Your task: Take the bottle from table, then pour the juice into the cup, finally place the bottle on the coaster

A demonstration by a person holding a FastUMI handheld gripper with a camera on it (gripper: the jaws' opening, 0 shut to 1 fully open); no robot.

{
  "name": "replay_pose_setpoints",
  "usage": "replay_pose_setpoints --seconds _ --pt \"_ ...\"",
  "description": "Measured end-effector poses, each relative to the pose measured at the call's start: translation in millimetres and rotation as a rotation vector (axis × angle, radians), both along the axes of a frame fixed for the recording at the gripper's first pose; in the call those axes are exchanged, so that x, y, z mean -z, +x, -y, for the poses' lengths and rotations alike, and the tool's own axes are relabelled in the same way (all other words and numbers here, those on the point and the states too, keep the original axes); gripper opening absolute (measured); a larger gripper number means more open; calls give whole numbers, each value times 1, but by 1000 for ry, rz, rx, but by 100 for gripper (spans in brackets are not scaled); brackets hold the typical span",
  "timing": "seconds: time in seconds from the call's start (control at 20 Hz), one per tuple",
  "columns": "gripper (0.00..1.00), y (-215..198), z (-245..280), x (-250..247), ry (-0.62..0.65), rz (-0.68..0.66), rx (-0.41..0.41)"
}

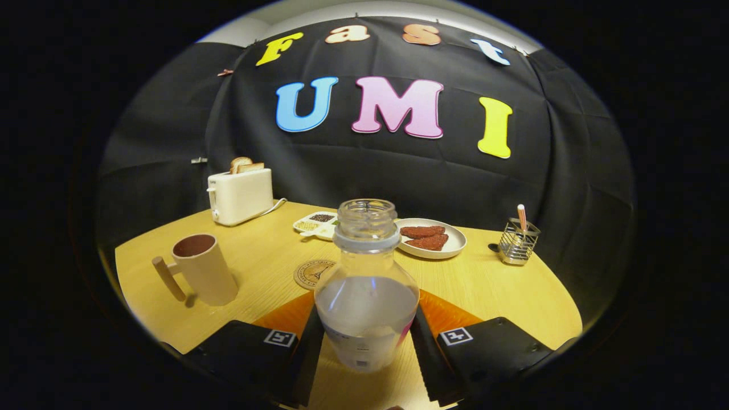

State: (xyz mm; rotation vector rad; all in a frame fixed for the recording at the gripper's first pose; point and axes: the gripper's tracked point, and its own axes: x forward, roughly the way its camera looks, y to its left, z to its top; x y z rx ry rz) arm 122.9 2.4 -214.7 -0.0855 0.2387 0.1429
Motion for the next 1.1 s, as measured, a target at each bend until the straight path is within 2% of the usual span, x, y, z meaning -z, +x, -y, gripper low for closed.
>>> replay_pose_setpoints --seconds 0.3,0.45,0.8,1.1 --pt "75 10 -19 -28 -162 41 -83" --pt "75 17 -26 -31 -266 12 -95" --pt "75 32 -59 -62 -525 105 -155" --pt "75 40 -90 -63 -728 132 -181"
